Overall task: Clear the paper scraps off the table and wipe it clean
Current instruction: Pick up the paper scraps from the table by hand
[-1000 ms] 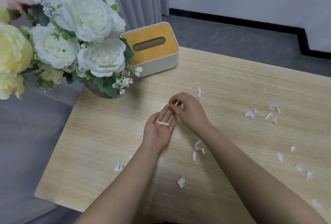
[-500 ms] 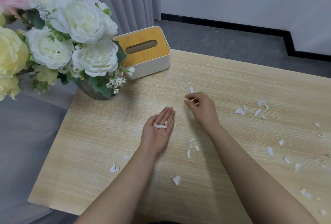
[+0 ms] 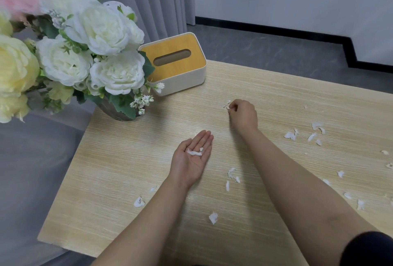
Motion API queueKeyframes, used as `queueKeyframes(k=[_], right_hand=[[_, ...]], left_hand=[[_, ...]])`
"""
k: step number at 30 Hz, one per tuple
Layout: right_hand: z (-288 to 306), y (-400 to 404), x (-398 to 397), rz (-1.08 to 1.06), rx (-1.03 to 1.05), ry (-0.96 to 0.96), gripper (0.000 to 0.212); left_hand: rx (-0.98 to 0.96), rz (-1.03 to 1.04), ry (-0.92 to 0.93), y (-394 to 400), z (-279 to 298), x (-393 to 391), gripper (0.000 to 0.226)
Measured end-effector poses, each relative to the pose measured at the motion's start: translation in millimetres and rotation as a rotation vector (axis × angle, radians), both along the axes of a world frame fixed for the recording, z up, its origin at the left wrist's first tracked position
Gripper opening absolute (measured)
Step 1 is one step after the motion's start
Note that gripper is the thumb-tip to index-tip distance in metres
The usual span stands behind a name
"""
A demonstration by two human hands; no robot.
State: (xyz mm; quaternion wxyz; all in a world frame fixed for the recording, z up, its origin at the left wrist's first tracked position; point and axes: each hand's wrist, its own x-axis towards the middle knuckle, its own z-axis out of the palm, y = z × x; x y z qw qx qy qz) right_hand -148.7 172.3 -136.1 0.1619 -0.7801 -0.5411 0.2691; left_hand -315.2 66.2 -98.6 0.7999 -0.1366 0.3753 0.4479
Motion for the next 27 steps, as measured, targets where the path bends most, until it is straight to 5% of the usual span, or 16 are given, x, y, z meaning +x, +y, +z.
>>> queueKeyframes(k=[16,27], right_hand=[[-5,18,8,0.36,0.045,-0.063,0.01],[54,-81,-39,0.357,0.193,0.274,0.01]], left_hand=[[-0.008,-0.005,0.02,-4,-9,-10,0.039],[-0.028,0.011,0.024,-28,2,-11,0.038]])
